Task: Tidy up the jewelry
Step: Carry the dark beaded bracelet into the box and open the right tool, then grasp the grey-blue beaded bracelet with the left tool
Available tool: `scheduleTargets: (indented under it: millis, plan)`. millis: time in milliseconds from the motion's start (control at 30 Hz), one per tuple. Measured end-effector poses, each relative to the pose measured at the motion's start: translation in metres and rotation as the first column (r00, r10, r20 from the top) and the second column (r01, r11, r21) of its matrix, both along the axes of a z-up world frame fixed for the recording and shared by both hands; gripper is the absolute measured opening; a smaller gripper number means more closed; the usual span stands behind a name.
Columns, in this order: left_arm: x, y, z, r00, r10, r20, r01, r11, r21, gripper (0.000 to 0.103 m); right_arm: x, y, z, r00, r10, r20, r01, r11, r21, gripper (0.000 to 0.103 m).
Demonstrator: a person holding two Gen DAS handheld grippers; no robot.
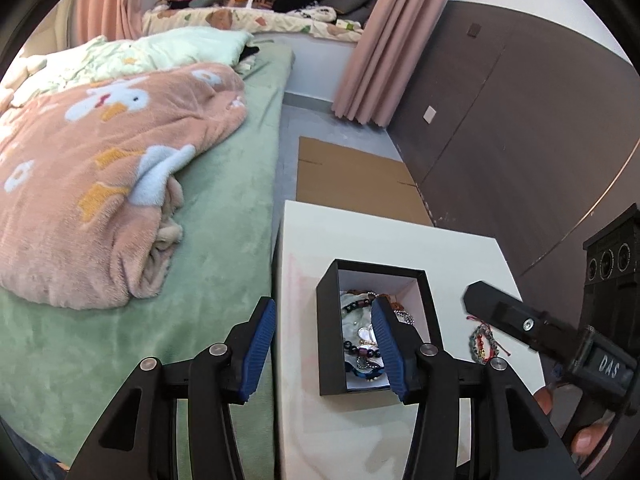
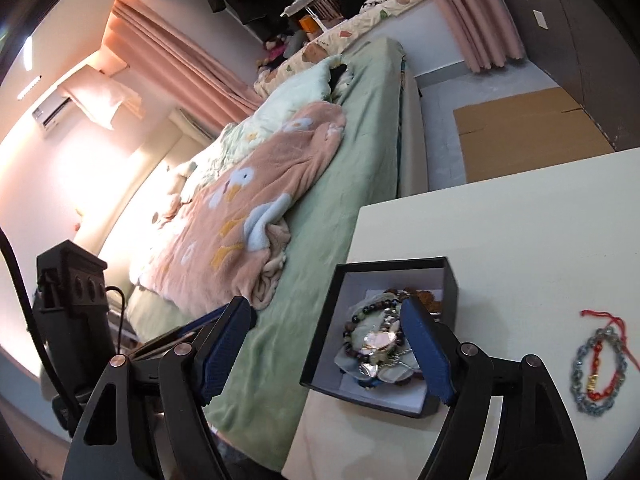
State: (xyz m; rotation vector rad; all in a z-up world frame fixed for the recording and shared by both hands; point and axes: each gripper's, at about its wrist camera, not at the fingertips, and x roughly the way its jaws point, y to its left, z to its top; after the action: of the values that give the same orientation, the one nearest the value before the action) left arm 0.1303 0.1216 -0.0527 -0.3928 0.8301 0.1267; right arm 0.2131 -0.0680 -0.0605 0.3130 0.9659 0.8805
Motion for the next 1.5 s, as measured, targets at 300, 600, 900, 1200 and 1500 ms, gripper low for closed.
scheduleTargets:
  millis: [300,600,900,1200,1500]
  plan:
    - [0.006,-0.029,0.003,0.999,-0.050,0.015,0.051,0.999,-0.016,0.051,0.011,-0.064,0.008,0.991,-0.131,-0.001,0.131,0.991,-0.025,0.078]
    - [0.026,-0.083,0.001,0.987,-0.158,0.013,0.158,0.987,-0.015,0.051,0.020,-0.137,0.013,0.959,-0.283,-0.006,0.283,0.957,-0.060,0.078]
    - [0.040,-0.131,-0.005,0.968,-0.250,-0.004,0.250,0.968,0.017,0.051,0.018,-0.186,0.010,0.931,-0.366,-0.004,0.361,0.921,-0.146,0.078]
    - [0.058,-0.172,-0.022,0.944,-0.326,-0.054,0.327,0.945,0.025,0.041,0.018,-0.220,0.001,0.912,-0.408,-0.035,0.393,0.896,-0.209,0.078]
    - [0.079,-0.204,-0.056,0.917,-0.373,-0.143,0.379,0.925,0.021,0.030,0.022,-0.248,-0.016,0.886,-0.452,-0.105,0.411,0.869,-0.274,0.076]
